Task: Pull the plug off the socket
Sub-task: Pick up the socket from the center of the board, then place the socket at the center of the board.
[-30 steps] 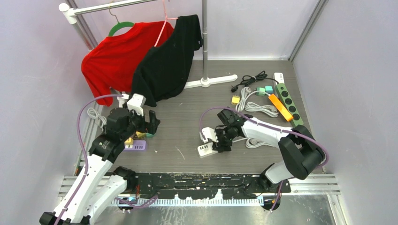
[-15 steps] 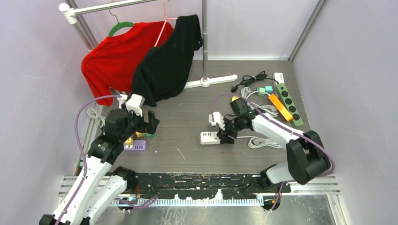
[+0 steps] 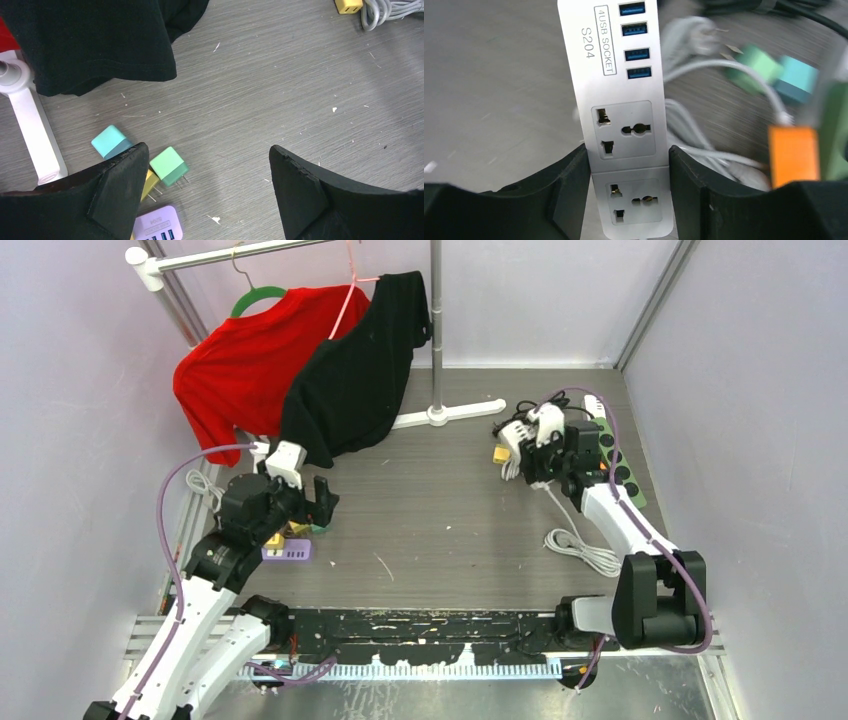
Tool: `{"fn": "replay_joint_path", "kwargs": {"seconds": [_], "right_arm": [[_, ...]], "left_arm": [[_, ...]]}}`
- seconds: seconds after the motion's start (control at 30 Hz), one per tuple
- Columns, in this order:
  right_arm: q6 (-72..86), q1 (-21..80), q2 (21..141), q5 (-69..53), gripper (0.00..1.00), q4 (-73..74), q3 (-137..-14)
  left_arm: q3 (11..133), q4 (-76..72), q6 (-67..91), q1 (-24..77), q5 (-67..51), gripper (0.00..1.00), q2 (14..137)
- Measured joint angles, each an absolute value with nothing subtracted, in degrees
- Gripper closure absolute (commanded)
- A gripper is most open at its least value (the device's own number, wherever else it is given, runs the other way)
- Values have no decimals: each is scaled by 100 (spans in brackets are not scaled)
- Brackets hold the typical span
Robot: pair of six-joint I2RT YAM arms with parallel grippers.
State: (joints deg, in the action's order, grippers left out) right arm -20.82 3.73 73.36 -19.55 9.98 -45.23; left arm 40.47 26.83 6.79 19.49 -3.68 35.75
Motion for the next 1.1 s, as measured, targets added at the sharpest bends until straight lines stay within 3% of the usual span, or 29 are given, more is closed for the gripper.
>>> {"fn": "replay_joint_path", "kwargs": {"seconds": [0.17, 0.37, 0.43, 0.57, 0.7, 0.93, 1.0, 1.1], "right_arm": [[-1245, 174, 7542, -318, 90, 40, -4405], [-945, 10, 8554, 311, 81, -134, -5024], [-930, -27, 8976, 370, 69, -80, -5393], [-906, -67, 9314, 399, 33, -30, -5706], [-847, -64, 9317, 375, 14, 69, -5763], [-690, -64, 9126, 130, 10, 314, -5767], [-628, -64, 8847, -108, 1, 543, -5780], [-558, -86, 8313, -897, 0, 1170, -6031]], "left_arm": [[4045, 2683, 681, 1949, -416, 11, 3535], [4045, 2681, 681, 1949, -462, 11, 3533], [4034, 2679, 681, 1949, -462, 11, 3524], [4012, 2681, 681, 1949, -462, 12, 3492], [4005, 2676, 681, 1949, -475, 12, 3485], [4001, 2679, 681, 1949, -478, 12, 3485], [4001, 2679, 681, 1949, -478, 12, 3487], [3997, 2679, 681, 1949, -478, 12, 3500]]}}
